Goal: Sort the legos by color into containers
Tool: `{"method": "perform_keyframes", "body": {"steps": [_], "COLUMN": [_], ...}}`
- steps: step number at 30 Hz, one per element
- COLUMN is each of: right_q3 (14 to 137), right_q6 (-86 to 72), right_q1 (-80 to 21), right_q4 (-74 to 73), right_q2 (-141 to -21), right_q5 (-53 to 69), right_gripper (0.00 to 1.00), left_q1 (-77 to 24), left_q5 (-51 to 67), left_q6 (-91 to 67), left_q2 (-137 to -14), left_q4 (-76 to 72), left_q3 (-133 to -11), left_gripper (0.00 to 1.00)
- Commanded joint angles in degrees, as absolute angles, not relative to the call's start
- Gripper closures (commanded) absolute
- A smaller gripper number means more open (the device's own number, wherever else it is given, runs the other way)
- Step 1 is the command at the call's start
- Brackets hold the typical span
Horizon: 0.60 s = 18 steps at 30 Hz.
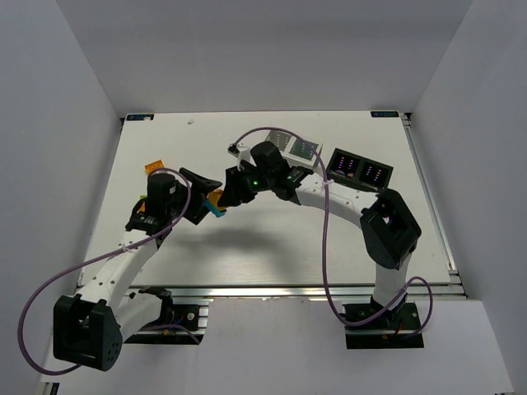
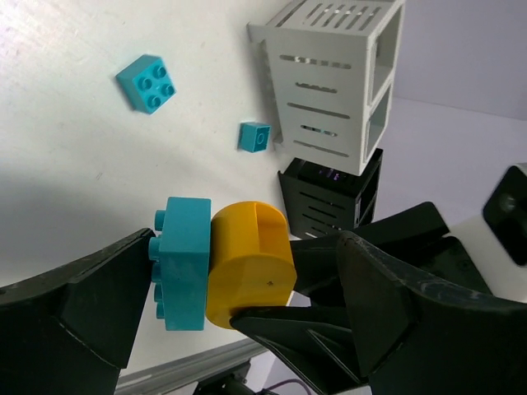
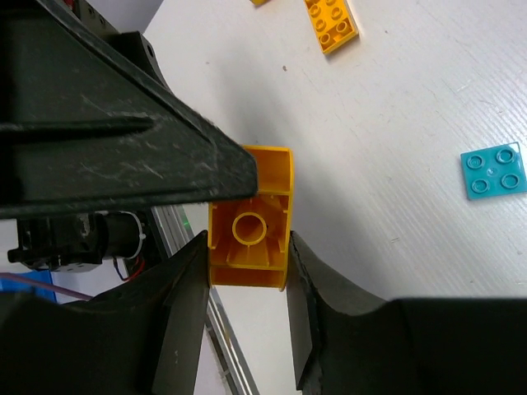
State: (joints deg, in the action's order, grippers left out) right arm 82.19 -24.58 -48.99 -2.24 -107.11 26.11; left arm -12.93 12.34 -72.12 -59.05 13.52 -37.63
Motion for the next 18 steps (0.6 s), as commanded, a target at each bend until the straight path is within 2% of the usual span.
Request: {"method": "perform_keyframes", "body": {"steps": [1, 11, 15, 18], "right_q3": [80.86, 78.4, 78.92, 78.5], "right_q6": [-23.03, -22.76, -21.46, -18.82], "right_q1": [-47.73, -39.12, -35.08, -30.69], "right_q4": [-0.62, 1.49, 2.99, 5.17], "right_q2": [-103.45, -100.37, -98.71, -97.48], "right_q5": [28.74, 35.67, 43.99, 53.91], "right_gripper": [1.0, 1.0, 1.0, 1.0], "left_q1": [-13.1, -12.83, -12.83, -12.92], "left_q5": [9.68, 9.31, 10.72, 14.13], "left_q6": [-68.92, -65.75, -63.81, -62.5], "left_q2": [-56.17, -53.26, -52.3, -50.72], "left_q4": [12.74, 10.02, 6.87, -6.0], "left_q3": [-42.09, -40.78, -38.86, -35.79], "left_gripper": [0.02, 0.02, 0.04, 0.07]}}
